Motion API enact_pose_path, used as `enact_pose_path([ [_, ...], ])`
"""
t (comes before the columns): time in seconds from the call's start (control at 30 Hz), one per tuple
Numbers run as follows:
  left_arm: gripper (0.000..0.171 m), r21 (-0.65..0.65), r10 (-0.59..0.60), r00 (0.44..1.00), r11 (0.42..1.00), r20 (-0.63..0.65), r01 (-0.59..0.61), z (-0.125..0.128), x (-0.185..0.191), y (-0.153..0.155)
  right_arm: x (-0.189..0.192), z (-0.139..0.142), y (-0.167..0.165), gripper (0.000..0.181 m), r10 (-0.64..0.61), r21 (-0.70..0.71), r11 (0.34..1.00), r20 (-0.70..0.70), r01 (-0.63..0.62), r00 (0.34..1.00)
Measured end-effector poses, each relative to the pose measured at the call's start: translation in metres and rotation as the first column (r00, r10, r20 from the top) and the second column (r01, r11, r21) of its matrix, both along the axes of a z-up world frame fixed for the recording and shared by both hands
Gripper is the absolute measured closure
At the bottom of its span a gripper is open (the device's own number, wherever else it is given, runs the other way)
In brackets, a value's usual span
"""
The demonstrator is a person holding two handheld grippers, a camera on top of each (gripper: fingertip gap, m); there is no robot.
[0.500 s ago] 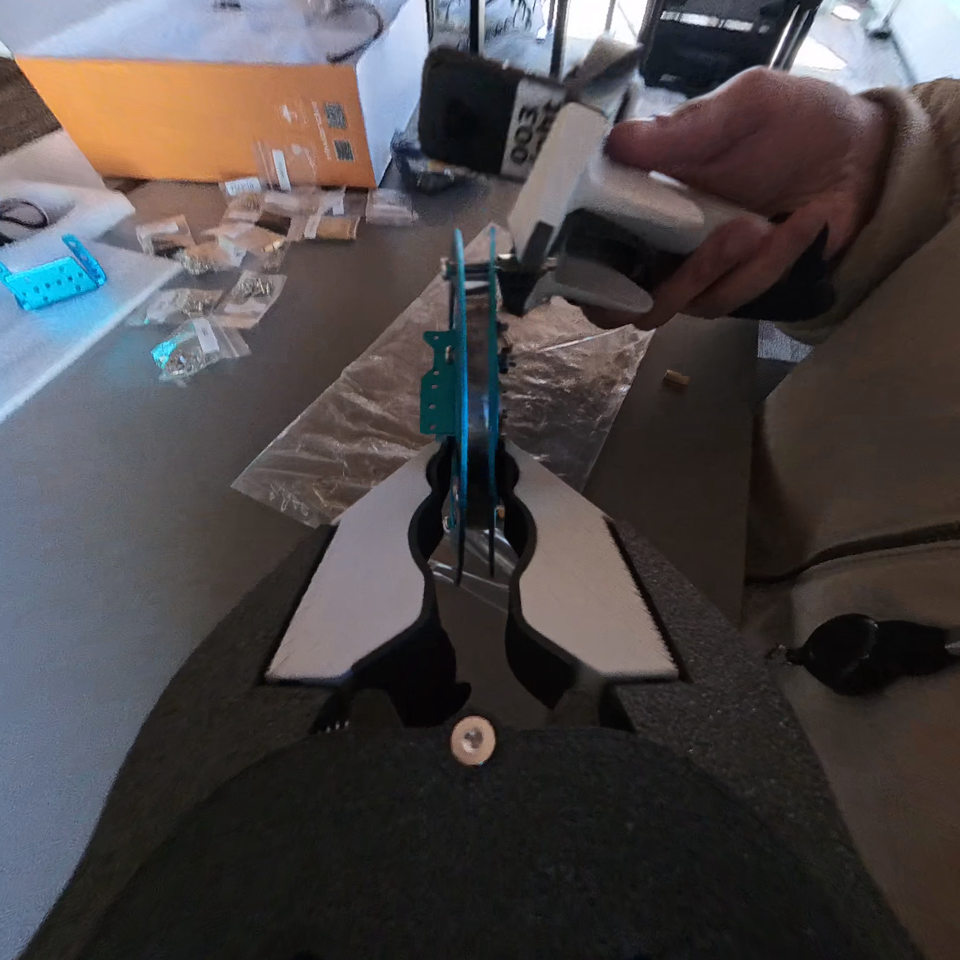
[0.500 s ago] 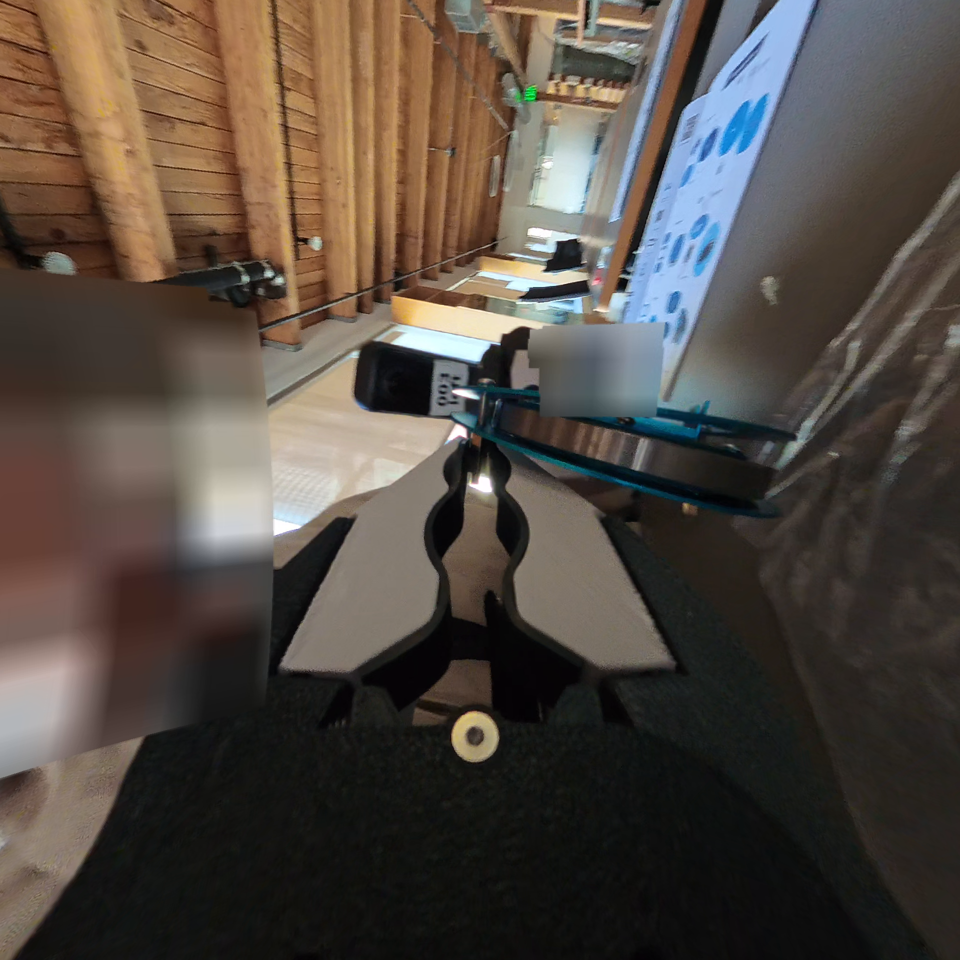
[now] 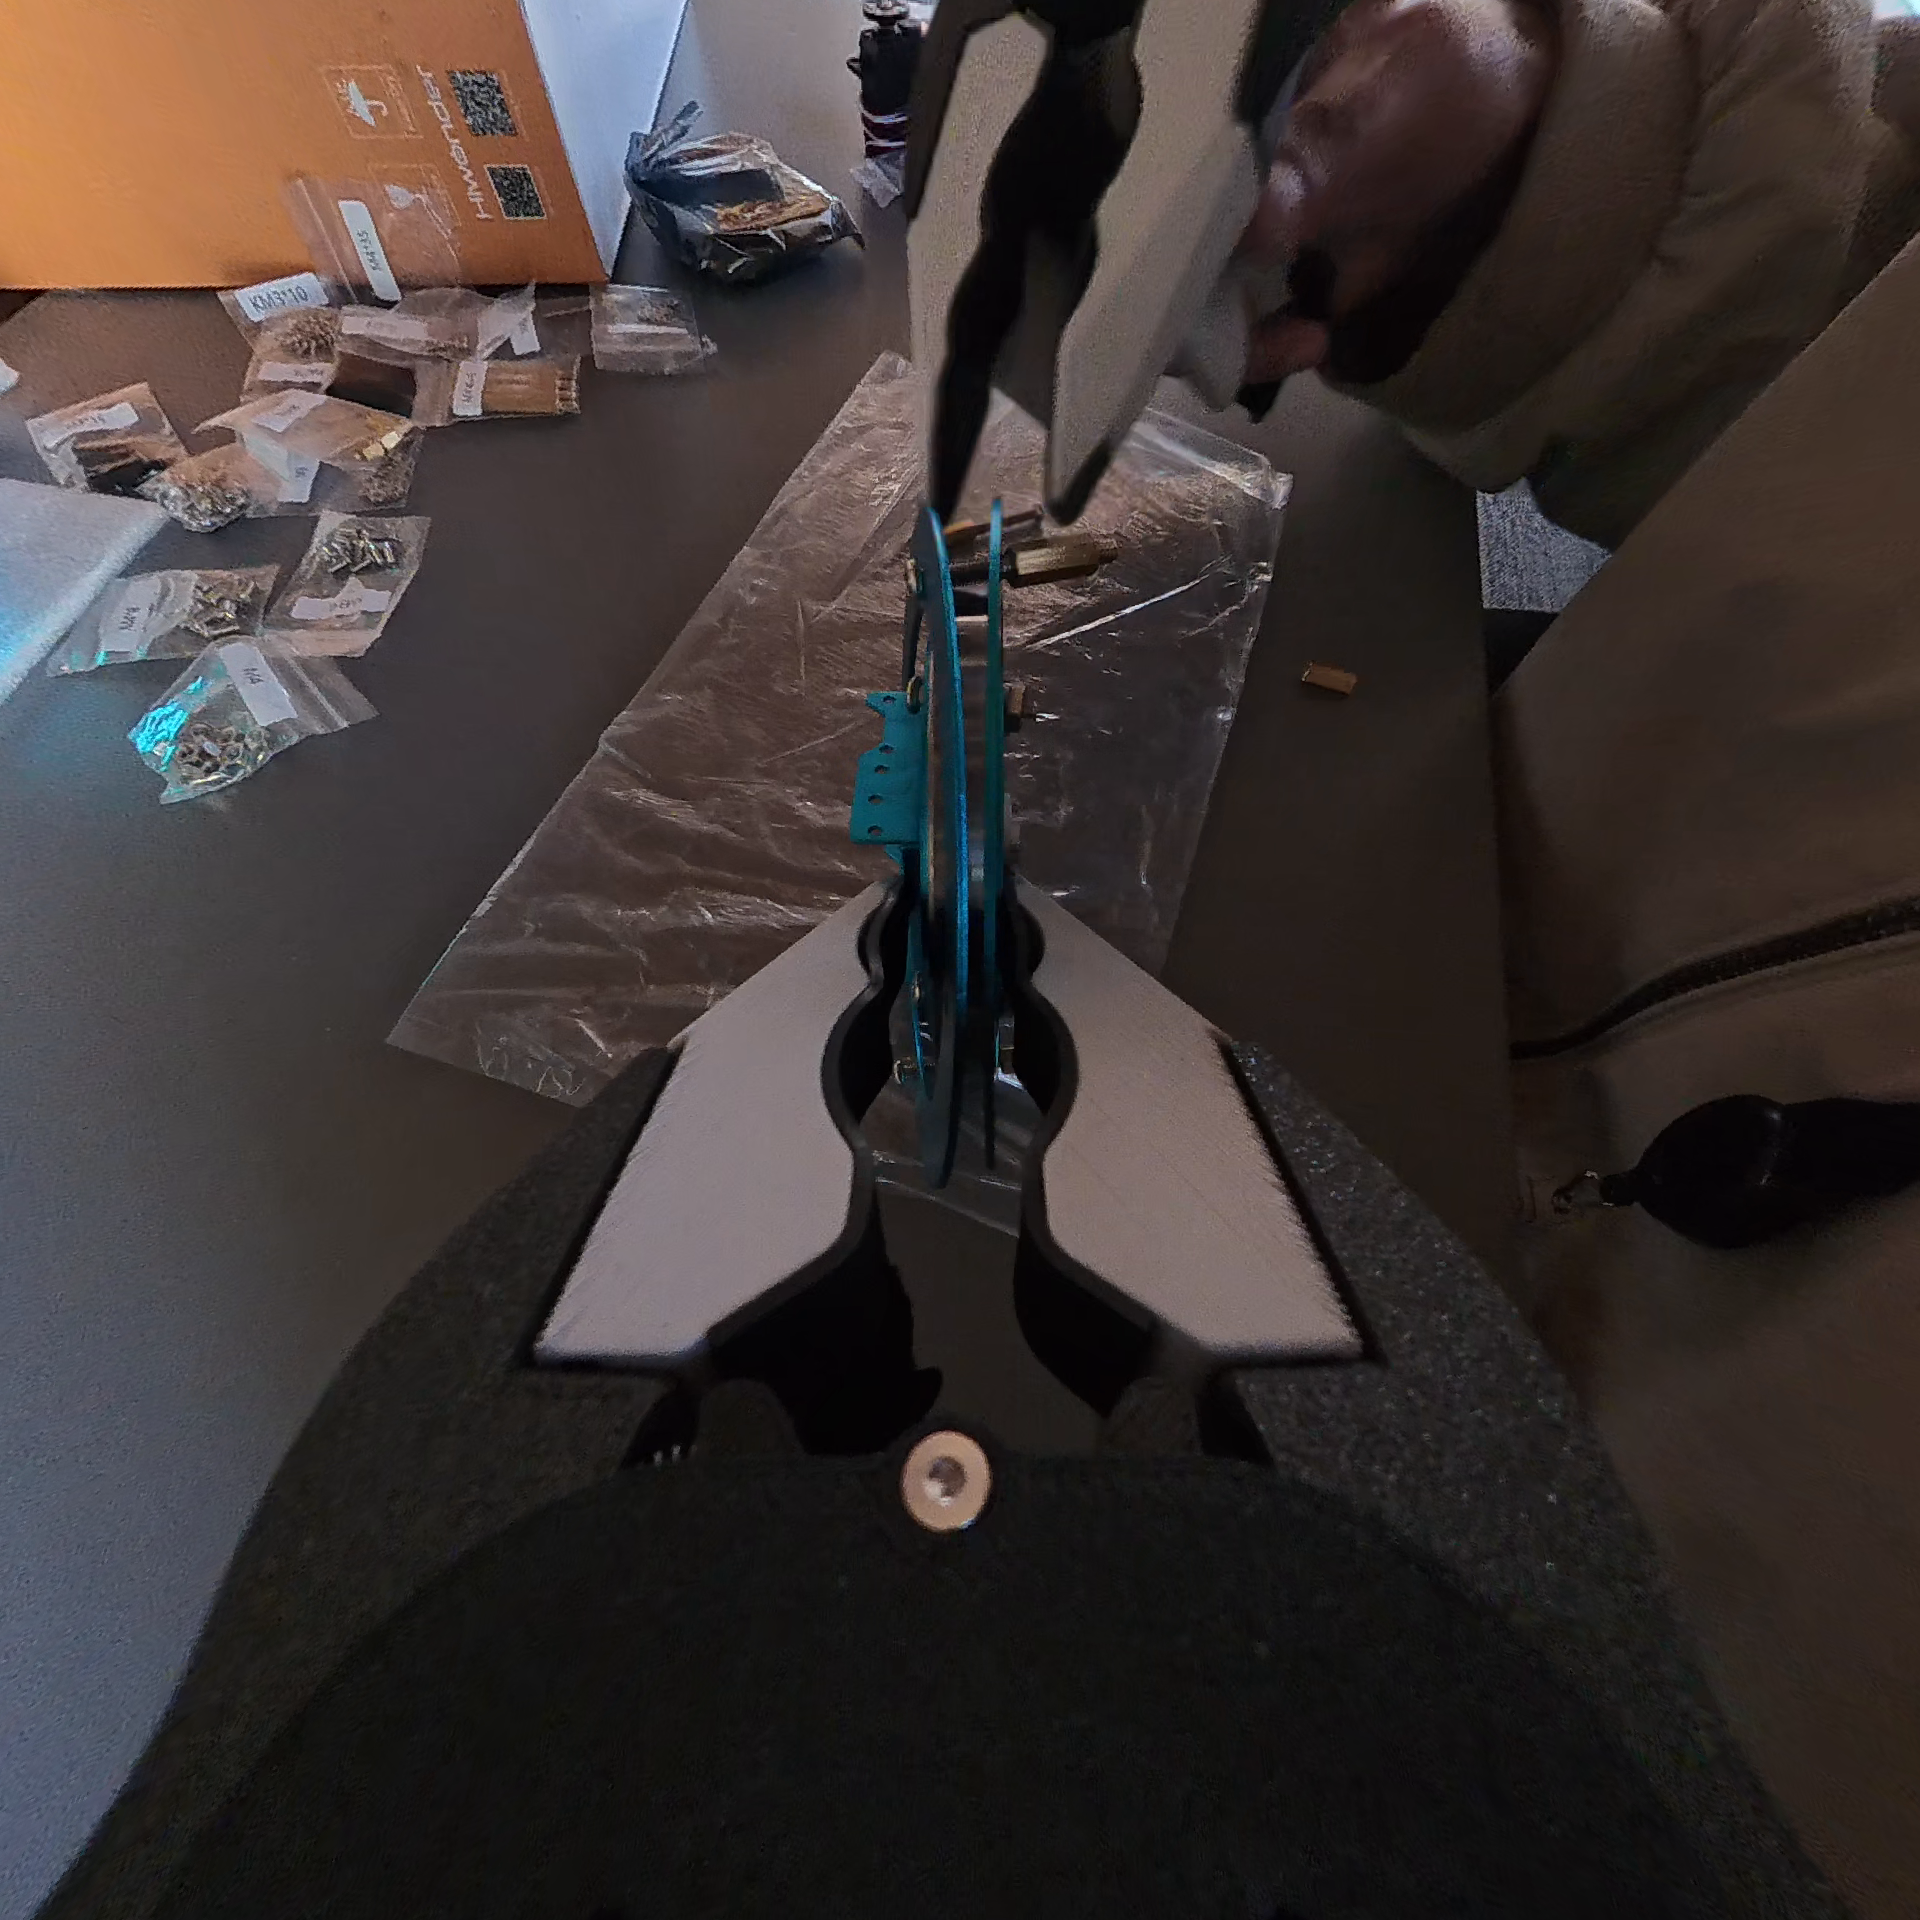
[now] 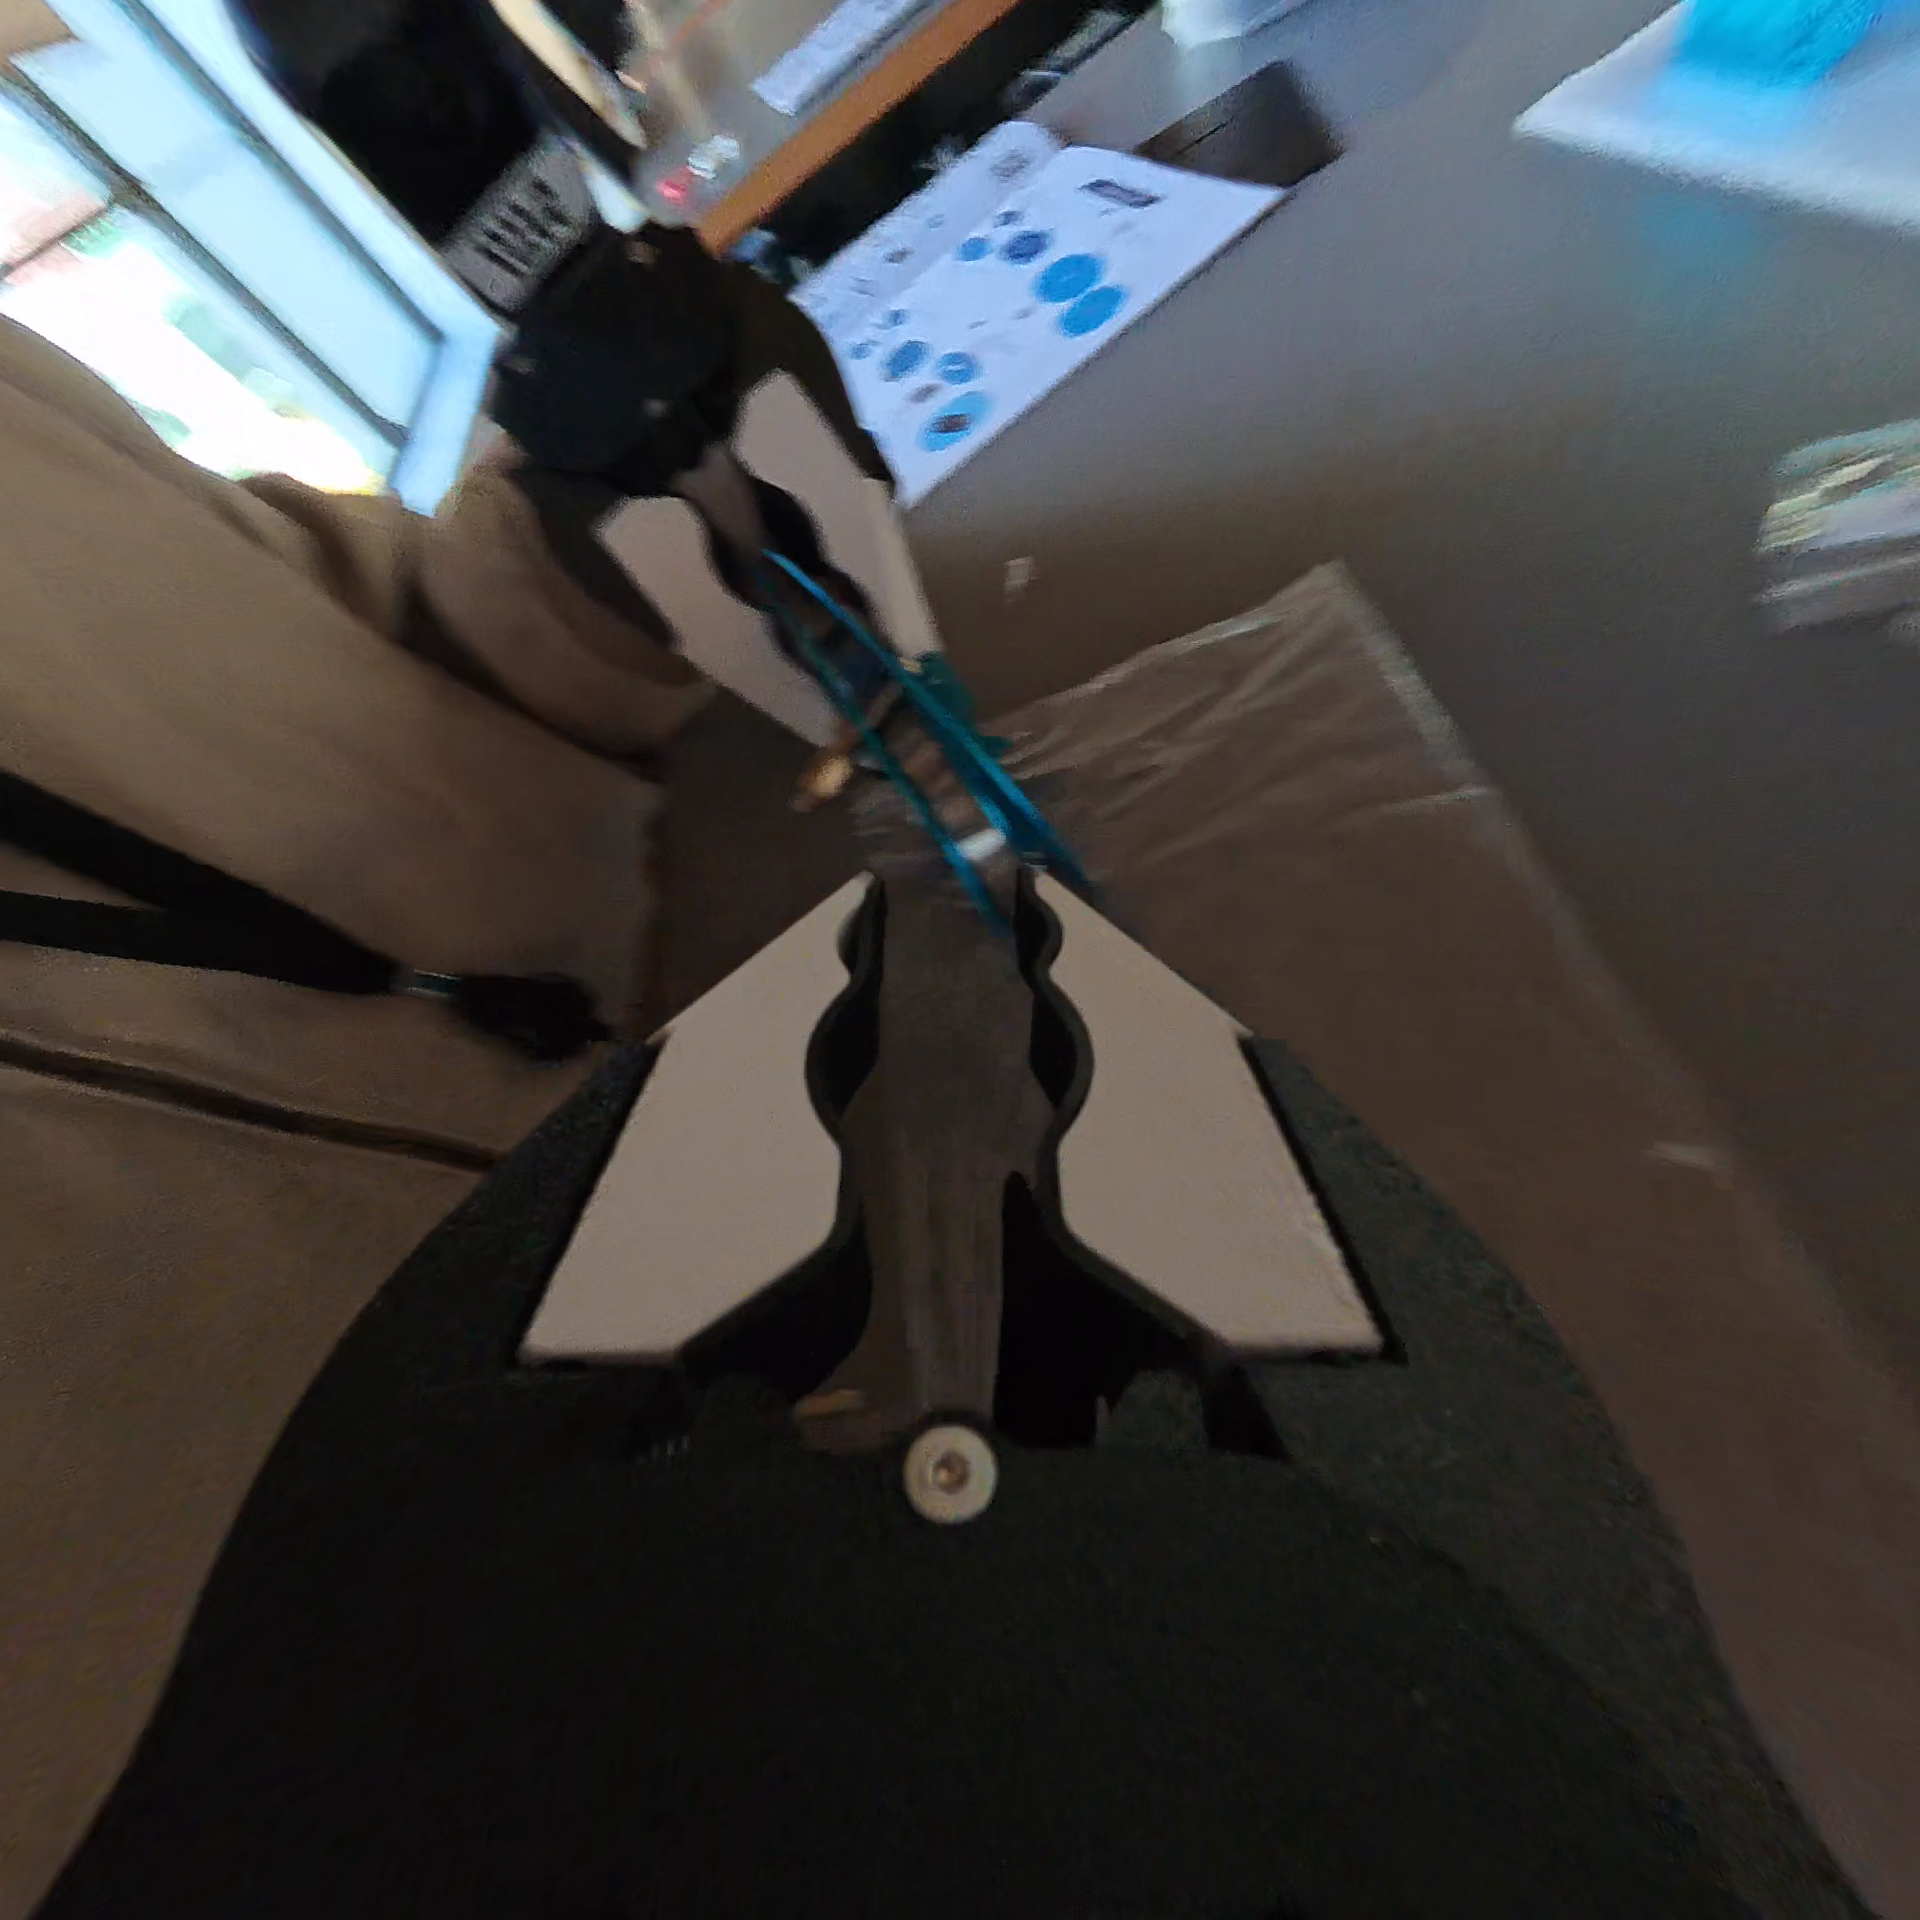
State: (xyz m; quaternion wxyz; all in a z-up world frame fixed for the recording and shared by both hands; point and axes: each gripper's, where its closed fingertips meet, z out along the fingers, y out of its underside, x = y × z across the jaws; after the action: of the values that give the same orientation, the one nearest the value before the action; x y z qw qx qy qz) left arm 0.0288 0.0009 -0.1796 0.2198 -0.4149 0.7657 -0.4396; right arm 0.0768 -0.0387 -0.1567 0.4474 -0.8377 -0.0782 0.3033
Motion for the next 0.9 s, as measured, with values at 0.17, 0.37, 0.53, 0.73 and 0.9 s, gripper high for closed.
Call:
enact_pose_path([
  [0.17, 0.156, -0.028, 0.019, 1.0, 0.999, -0.007, -0.019, -0.001, 0.0, 0.004, -0.005, -0.014, 0.013, 0.162, 0.055, 0.015, 0.998, 0.108, -0.057, 0.993],
  [0.37, 0.157, -0.052, 0.054, 0.998, 0.997, -0.034, -0.056, -0.005, -0.003, 0.015, -0.014, -0.002, 0.031, 0.18, 0.098, 0.067, 0.99, 0.294, -0.122, 0.951],
  [0.53, 0.156, -0.061, 0.061, 0.998, 0.996, -0.023, -0.062, -0.003, -0.006, 0.018, -0.021, 0.008, 0.039, 0.18, 0.163, 0.056, 0.979, 0.368, -0.197, 0.915],
  [0.73, 0.156, -0.116, 0.083, 0.996, 0.99, 0.025, -0.08, 0.01, -0.004, 0.015, -0.022, 0.008, 0.036, 0.18, 0.22, 0.001, 0.97, 0.426, -0.243, 0.878],
  [0.9, 0.156, -0.095, 0.136, 0.99, 0.987, 0.043, -0.132, 0.009, 0.0, 0.016, -0.015, 0.01, 0.041, 0.179, 0.18, 0.008, 0.979, 0.424, -0.203, 0.888],
])
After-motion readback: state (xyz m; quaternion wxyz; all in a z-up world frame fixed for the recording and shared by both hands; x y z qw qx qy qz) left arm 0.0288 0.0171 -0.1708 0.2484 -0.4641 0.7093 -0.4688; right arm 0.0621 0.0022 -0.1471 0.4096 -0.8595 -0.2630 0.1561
